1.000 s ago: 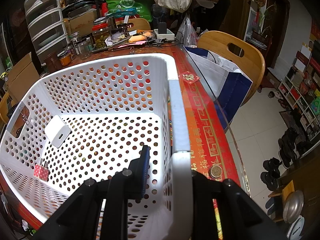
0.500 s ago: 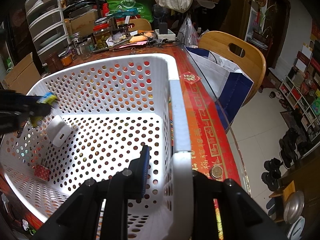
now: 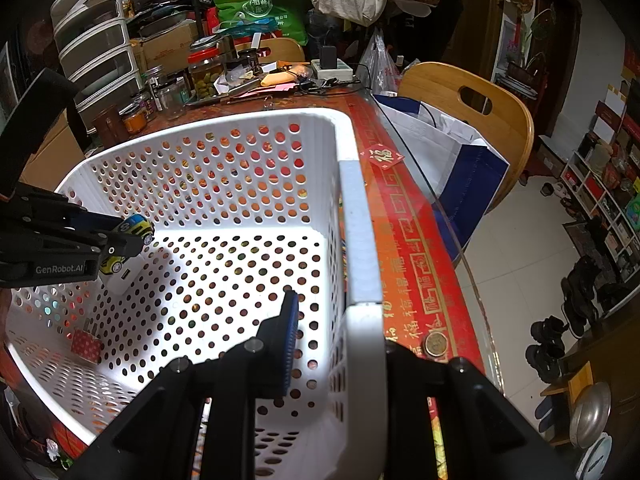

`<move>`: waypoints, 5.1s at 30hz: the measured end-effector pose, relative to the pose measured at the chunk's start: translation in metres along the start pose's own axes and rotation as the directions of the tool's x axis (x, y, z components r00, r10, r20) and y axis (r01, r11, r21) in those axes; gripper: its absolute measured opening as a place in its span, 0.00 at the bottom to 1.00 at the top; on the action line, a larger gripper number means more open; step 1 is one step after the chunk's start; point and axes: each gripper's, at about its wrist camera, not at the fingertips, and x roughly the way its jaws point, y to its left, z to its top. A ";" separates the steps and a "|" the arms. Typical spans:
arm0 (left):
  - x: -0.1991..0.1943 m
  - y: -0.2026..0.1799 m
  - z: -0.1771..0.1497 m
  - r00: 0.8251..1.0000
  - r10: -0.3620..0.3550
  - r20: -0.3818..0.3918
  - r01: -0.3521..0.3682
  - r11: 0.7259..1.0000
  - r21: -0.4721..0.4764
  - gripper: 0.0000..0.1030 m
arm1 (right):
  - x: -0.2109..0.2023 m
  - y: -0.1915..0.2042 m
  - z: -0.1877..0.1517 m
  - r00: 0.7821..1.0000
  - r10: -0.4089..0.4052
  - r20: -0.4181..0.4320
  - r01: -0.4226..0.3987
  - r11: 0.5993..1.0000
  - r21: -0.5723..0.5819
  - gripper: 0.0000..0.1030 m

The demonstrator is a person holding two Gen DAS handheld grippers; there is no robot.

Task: Organize rigid objects
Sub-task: 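Carry the yellow toy car with the left tool into the basket and release, then lower the left tool onto a white flat box and grasp it, then carry the white flat box with the left tool into the basket and release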

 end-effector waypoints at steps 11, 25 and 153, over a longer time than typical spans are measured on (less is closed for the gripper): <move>0.018 -0.005 0.003 0.996 0.009 -0.092 -0.006 0.999 0.034 0.25 | 0.001 0.000 0.000 1.000 -0.002 -0.004 0.002 1.000 0.000 0.20; -0.104 0.072 -0.057 0.955 -0.068 0.288 0.098 0.991 -0.091 0.87 | 0.003 -0.001 -0.001 1.000 -0.004 -0.011 0.004 1.000 -0.005 0.20; -0.026 -0.042 -0.015 0.978 0.179 0.104 -0.187 0.980 0.065 0.73 | 0.005 0.001 0.005 1.000 0.022 -0.004 -0.022 1.000 -0.019 0.20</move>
